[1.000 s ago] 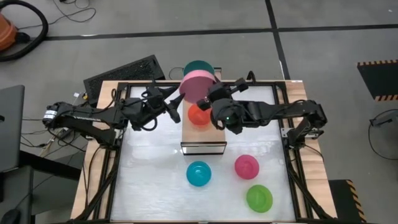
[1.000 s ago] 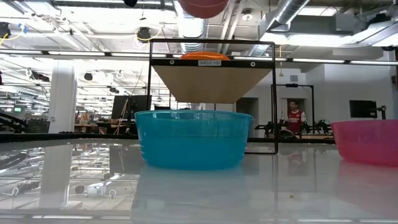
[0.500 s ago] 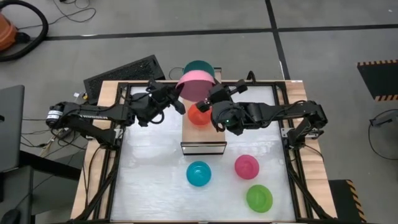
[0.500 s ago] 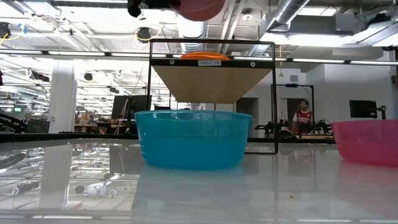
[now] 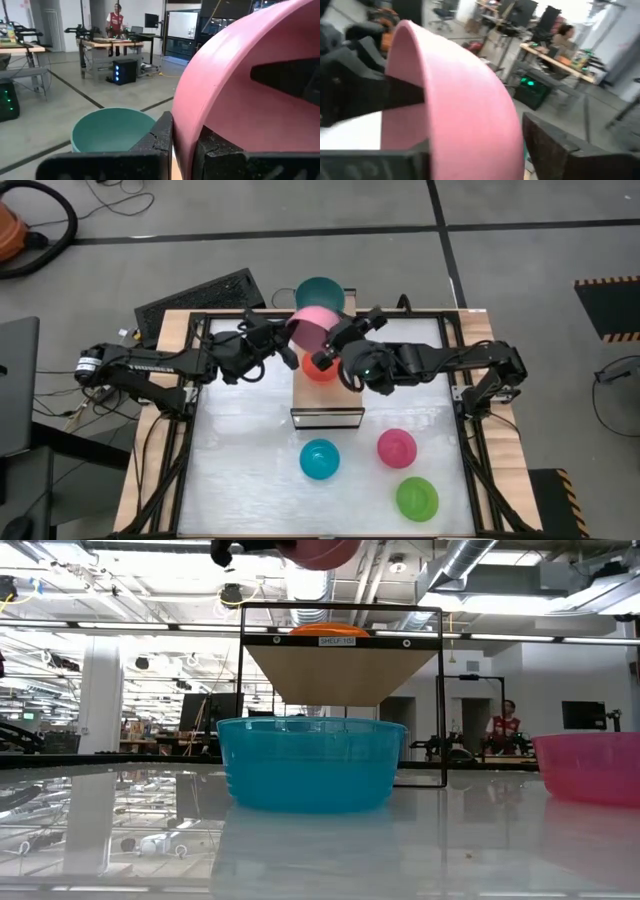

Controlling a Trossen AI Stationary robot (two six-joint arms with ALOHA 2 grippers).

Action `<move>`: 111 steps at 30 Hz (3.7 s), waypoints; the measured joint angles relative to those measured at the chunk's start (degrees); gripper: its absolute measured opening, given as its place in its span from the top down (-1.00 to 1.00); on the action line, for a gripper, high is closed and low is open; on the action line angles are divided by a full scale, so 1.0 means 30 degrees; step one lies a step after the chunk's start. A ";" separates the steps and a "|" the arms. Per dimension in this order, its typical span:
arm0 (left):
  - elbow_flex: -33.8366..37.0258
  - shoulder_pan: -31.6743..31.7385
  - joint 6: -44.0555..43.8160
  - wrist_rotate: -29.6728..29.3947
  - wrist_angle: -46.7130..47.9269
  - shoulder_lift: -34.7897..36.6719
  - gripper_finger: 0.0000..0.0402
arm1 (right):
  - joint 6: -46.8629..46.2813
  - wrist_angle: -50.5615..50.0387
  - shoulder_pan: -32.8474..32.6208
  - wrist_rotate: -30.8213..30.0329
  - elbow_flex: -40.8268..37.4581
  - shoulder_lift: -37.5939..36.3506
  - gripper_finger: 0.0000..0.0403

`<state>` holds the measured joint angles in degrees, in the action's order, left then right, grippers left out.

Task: Place and stack bowls onto a shelf
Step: Stack the pink bowl on top of the dark green bowl on the shelf

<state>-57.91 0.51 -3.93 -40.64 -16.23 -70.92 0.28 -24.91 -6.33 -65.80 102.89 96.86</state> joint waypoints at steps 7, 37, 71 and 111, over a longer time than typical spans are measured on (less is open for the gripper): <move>0.0000 0.0333 0.0021 0.1699 -0.0158 0.0003 0.99 | 0.1879 -0.0193 0.0211 0.3339 0.0022 -0.0579 -0.23; -0.0007 0.2103 -0.2807 0.2329 -0.1478 -0.0128 0.99 | -0.3130 0.1816 0.1987 1.1912 0.0029 -0.1925 -0.35; -0.4528 0.4051 -0.1640 0.3880 0.0917 -0.6230 0.99 | -0.1792 -0.8269 0.3746 1.2497 0.0007 -0.1375 -0.35; -0.8765 0.6373 0.9071 1.0510 0.4399 -0.7647 1.00 | 1.5443 -0.7328 -0.0694 0.7752 -0.0073 -0.1196 -0.34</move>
<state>-84.20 19.63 23.28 -9.11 -3.03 -93.86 46.61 -46.90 -8.41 -42.54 102.67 93.27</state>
